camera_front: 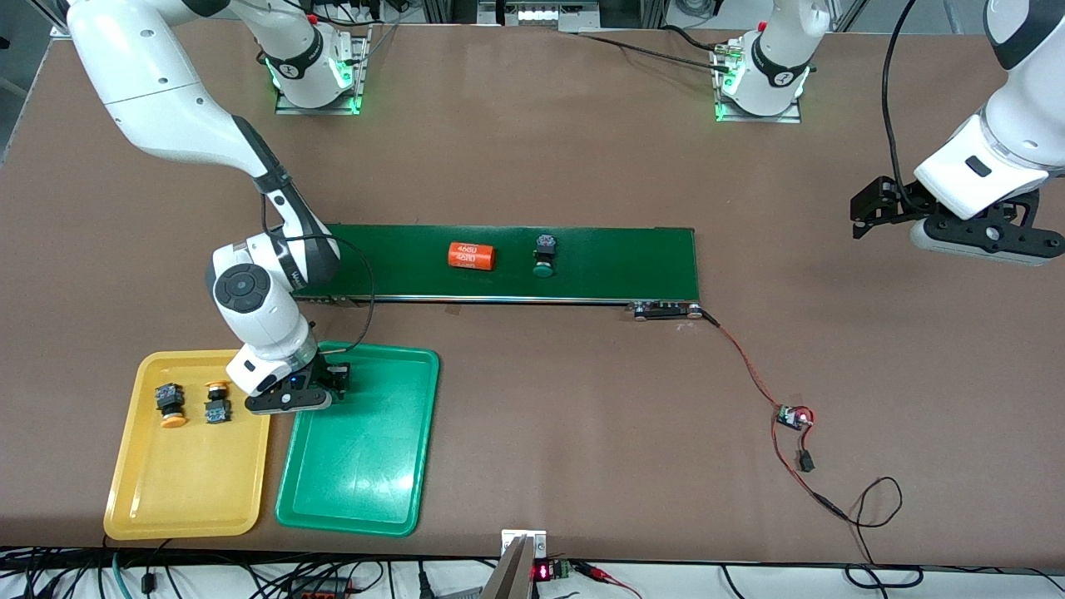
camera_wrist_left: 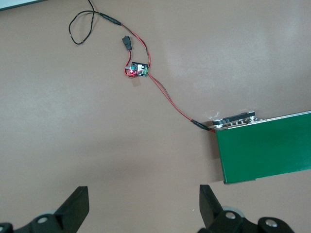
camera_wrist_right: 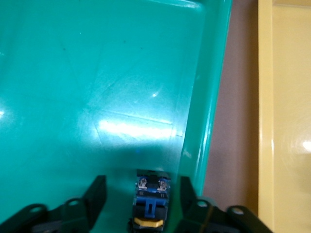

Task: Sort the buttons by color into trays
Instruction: 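Lower the button into the green tray and open the right gripper, then move the right gripper back over the belt toward the green button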

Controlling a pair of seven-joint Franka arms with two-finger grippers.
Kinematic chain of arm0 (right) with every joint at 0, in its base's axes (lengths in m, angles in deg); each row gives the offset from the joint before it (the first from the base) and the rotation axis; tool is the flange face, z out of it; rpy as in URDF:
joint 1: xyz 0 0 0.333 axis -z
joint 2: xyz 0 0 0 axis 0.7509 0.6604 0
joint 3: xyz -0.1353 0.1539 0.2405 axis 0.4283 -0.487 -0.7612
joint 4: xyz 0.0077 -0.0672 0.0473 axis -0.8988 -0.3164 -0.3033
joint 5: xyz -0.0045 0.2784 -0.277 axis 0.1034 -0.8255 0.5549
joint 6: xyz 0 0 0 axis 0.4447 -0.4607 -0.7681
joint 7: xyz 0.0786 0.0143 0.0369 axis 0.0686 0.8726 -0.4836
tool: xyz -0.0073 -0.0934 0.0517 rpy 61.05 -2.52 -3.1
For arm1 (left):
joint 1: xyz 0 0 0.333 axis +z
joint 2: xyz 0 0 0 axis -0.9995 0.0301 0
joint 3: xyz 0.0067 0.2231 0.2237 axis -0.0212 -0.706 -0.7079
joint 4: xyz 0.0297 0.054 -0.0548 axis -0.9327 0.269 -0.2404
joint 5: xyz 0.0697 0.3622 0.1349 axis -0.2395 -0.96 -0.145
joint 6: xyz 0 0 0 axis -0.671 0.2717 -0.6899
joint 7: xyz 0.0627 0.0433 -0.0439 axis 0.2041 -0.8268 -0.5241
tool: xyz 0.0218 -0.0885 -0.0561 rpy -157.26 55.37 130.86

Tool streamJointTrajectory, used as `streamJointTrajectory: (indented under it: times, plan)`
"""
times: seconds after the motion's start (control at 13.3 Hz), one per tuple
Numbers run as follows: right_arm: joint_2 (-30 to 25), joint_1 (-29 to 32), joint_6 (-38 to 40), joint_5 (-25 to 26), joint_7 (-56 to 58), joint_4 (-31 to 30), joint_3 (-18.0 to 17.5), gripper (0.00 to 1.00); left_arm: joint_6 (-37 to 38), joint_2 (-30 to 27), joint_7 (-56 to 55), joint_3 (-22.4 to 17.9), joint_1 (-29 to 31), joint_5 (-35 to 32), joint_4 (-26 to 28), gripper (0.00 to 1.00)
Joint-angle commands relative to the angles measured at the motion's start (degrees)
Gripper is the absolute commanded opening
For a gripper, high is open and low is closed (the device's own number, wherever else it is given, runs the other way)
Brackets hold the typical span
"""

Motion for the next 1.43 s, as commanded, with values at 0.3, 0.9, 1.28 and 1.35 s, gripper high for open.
streamJointTrajectory:
  times: [0.3,0.9,1.28,1.35]
  plan:
    - [-9.34,-2.19,6.51,0.35,-8.3,-6.2,-0.38,1.0,0.88,0.78,-0.73,0.2,-0.21,-1.17,-1.57,1.0]
    - [-25.88,-2.02,12.16,-7.47,-21.31,-22.73,-10.13,1.0,0.88,0.78,-0.73,0.11,0.06,-1.08,-1.57,1.0]
    - [-26.86,-4.12,12.17,-7.56,-33.27,-24.85,-16.38,1.0,0.71,0.87,-0.73,0.11,0.32,-1.08,-1.57,1.0]
    - [-26.68,-5.17,12.17,-7.56,-33.98,-24.94,-16.38,1.0,0.71,0.95,-0.73,0.11,0.49,-1.08,-1.57,1.0]
